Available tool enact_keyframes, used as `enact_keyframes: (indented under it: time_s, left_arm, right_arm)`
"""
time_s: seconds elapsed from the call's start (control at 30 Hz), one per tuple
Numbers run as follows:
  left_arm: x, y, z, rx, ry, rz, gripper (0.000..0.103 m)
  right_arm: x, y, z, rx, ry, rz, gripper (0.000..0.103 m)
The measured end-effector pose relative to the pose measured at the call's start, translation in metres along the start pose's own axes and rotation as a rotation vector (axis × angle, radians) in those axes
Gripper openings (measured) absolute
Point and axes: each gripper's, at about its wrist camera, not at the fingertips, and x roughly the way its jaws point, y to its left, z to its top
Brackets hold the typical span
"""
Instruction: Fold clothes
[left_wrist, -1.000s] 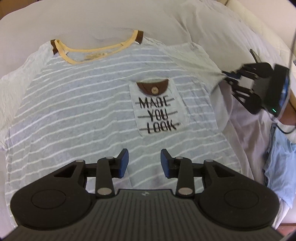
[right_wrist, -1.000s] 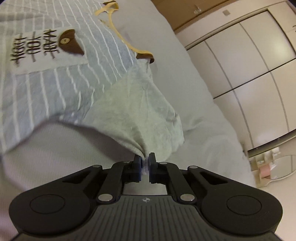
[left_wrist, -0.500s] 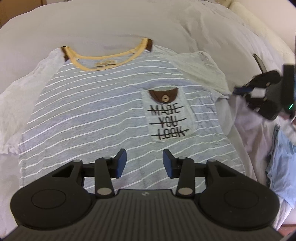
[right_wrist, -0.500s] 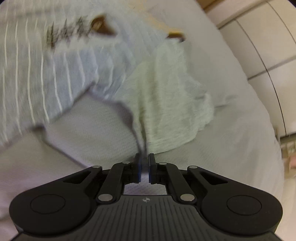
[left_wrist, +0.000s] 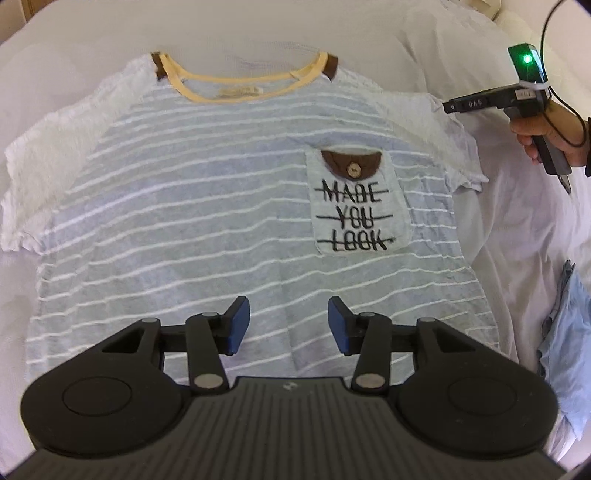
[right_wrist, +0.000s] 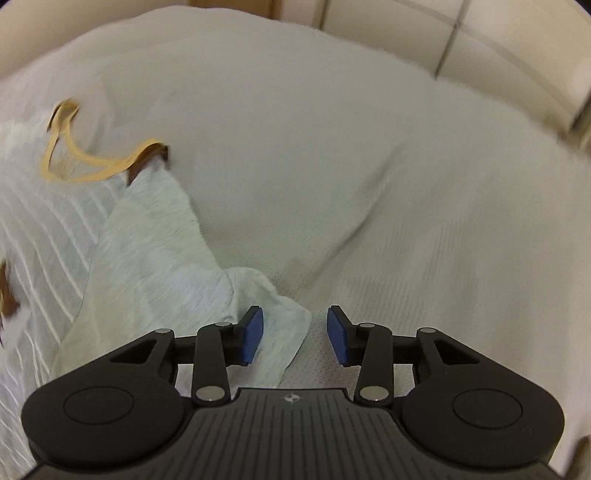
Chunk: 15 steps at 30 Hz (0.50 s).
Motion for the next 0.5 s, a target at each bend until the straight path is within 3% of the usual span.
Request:
enact_keyframes:
  time_s: [0.07,0.1,0.13,0.17,0.3,0.47,0.5]
  left_arm:
    - [0.005,-0.006,0.004,0.016,0.005,-0.012,0.041]
    - [0.007,-0.01,0.006,0.026,0.006,-0.018,0.041]
    - [0.008,-0.012,0.008,0.033,0.006,-0.023,0.041]
    - [0.009,-0.014,0.011,0.036,0.005,-0.025,0.041]
    - [0.011,-0.019,0.019,0.052,0.0,-0.033,0.042]
    - [0.011,-0.024,0.024,0.069,-0.004,-0.035,0.042]
    - [0.01,-0.024,0.024,0.069,-0.003,-0.033,0.042]
  right_arm:
    - [0.003,-0.012,-0.006,0.087,0.0,0.062,0.041]
    - [0.002,-0.017,-0.011,0.132,-0.007,0.094,0.024]
    - [-0.001,-0.02,-0.014,0.17,-0.02,0.108,0.0]
    - [-0.005,-0.023,-0.017,0.206,-0.035,0.116,0.0]
    - [-0.041,-0.011,-0.024,0.203,-0.127,-0.136,0.0]
    - [-0.046,0.021,-0.029,0.117,-0.066,-0.206,0.005]
    - [-0.05,0.023,-0.029,0.11,-0.095,-0.229,0.007]
